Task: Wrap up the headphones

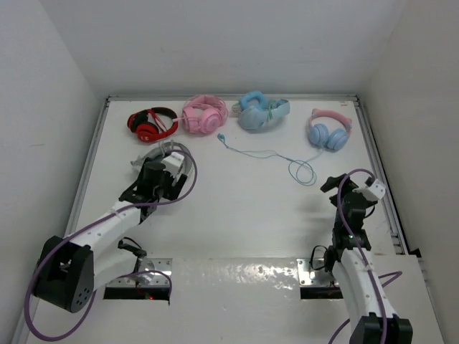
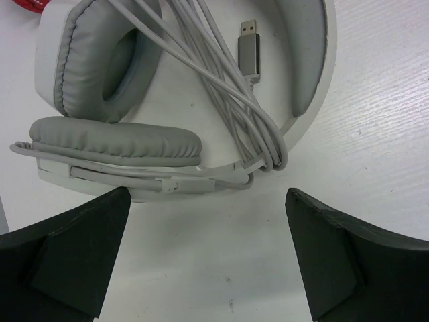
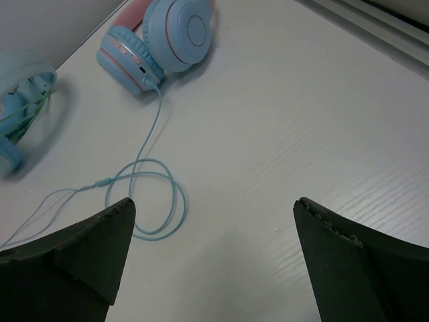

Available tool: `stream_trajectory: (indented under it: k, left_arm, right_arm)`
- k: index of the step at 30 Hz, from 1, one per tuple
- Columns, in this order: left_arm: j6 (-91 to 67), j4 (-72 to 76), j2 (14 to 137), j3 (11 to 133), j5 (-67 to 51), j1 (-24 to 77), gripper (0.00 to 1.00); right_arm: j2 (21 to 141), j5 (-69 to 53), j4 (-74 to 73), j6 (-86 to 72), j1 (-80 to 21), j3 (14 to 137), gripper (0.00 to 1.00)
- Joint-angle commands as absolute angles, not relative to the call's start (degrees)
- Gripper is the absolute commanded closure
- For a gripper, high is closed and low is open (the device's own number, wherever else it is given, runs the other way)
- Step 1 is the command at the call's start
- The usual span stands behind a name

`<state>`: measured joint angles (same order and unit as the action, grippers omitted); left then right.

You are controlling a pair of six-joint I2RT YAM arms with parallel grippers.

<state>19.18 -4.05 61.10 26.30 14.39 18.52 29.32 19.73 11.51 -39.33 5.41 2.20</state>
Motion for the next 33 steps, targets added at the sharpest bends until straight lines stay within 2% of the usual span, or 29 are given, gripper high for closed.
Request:
stream_trajectory:
  k: [1,4,7,9,10,11,14,15,16,17,18,20,25,30,33]
  left_arm:
    - [17.93,-1.4,60.12,26.72,15.38,17.93,0.02]
    - [17.84,-2.02,60.38,27.24,14.24,17.93,0.01]
    - [18.19,-2.81,60.38,27.68,13.1,17.93,0.01]
    - [19.16,-3.42,60.29,27.68,11.87,17.93,0.01]
    - [19.68,-3.78,60.29,27.69,11.34,17.93,0.01]
    - [20.12,-4.04,60.21,27.86,10.03,17.84,0.01]
    - [21.44,-5.45,59.94,28.12,8.36,17.93,0.01]
    - [21.71,-5.71,59.85,28.12,8.26,17.93,0.01]
    - [21.71,-5.8,59.94,28.21,8.09,17.84,0.01]
    - [21.8,-5.89,59.94,28.21,7.82,17.84,0.01]
    - [22.06,-6.06,60.2,28.39,7.47,17.84,0.01]
    - [22.41,-6.5,60.9,28.56,6.95,17.93,0.02]
    - [22.59,-7.03,62.05,29.35,6.68,17.93,0.03]
    - [22.85,-7.47,63.63,29.97,6.5,17.93,0.05]
    - [23.03,-7.65,63.98,30.06,6.24,17.93,0.05]
  right_arm:
    - [30.84,21.71,13.09,-40.61,5.01,-3.52,0.01]
    - [36.02,21.01,14.5,-38.5,5.01,-0.63,0.01]
    - [45.56,21.8,10.48,-37.53,5.1,10.77,0.01]
    - [52.44,22.06,6.79,-35.34,5.1,23.34,0.01]
    - [60.13,21.89,2.68,-35.16,5.01,27.99,0.01]
    - [64.12,21.88,0.72,-34.72,5.1,36.91,0.01]
    - [78.63,23.9,-5.79,-33.57,5.27,52.31,0.03]
    - [81.53,24.6,-6.93,-33.66,5.27,55.17,0.22]
    - [84.09,25.22,-6.86,-33.92,5.27,57.89,0.34]
    - [88.37,26.18,-6.59,-35.4,5.19,61.92,0.4]
    - [90.24,28.54,-5.37,-36.2,5.19,63.53,0.38]
    - [95.96,32.84,-5.27,-37.96,5.19,68.62,0.23]
    - [109.14,38.14,-11.86,-39.2,5.19,82.23,0.12]
    - [119.16,35.77,-15.03,-39.63,5.36,87.36,0.11]
    - [121.63,36.39,-15.21,-41.39,5.62,87.1,0.17]
